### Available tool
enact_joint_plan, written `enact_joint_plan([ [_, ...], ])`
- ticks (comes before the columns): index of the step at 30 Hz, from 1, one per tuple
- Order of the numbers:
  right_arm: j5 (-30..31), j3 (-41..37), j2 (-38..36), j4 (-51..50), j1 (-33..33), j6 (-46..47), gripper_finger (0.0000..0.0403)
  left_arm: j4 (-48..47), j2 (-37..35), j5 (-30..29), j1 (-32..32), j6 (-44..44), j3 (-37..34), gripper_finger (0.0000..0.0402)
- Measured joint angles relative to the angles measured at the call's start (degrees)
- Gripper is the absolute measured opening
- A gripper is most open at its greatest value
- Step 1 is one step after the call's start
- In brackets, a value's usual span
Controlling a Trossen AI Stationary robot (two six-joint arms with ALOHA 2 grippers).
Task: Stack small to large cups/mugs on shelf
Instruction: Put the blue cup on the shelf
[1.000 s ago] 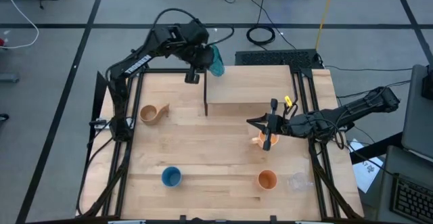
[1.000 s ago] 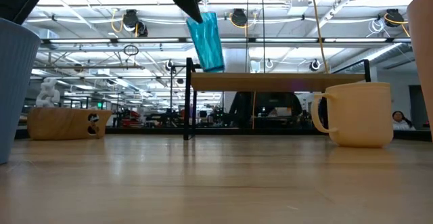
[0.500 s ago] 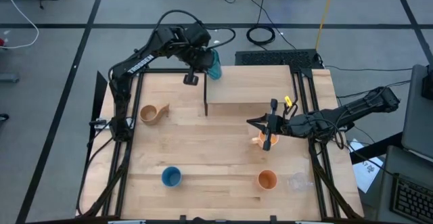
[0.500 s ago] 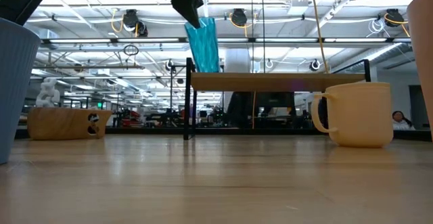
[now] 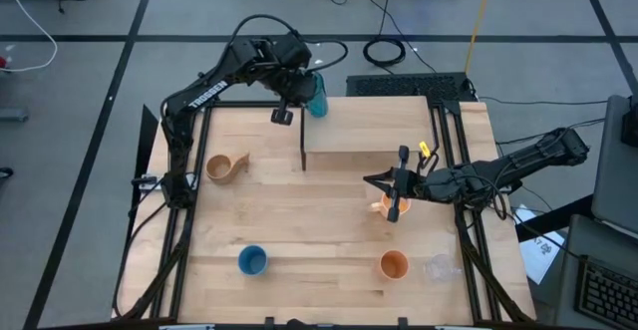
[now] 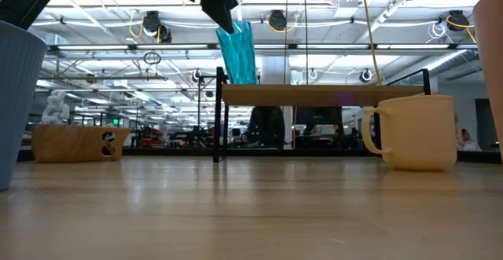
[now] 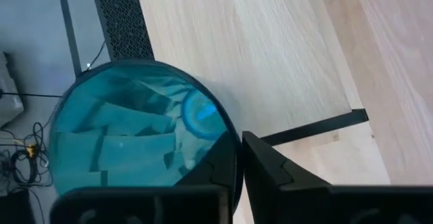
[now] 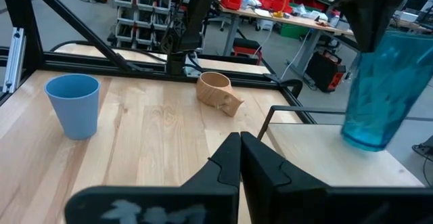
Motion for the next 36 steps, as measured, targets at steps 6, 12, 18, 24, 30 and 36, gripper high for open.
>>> enact_joint_plan([
  [6, -0.02, 0.0, 0.0, 0.0, 0.0, -0.6, 0.0, 2.42, 0.0, 0.0, 0.0, 0.45, 0.0, 0.0018],
  [12, -0.04, 0.0, 0.0, 0.0, 0.0, -0.73, 0.0, 2.57, 0.0, 0.0, -0.01, 1.18, 0.0, 0.0046],
  [18, -0.04, 0.0, 0.0, 0.0, 0.0, -0.94, 0.0, 2.61, 0.0, 0.0, 0.0, 1.19, 0.0, 0.0051],
  [24, -0.22, 0.0, 0.0, -0.02, 0.0, -0.94, 0.0, 2.91, 0.39, -0.02, -0.23, 1.14, 0.02, 0.0051],
  [30, -0.26, 0.0, 0.0, -0.02, 0.09, -0.94, 0.0, 3.39, 1.06, -0.02, -0.76, 1.13, 0.02, 0.0051],
  [36, -0.26, 0.0, 0.0, -0.02, 0.11, -0.94, 0.0, 3.67, 1.07, -0.02, -1.11, 0.99, 0.02, 0.0052],
])
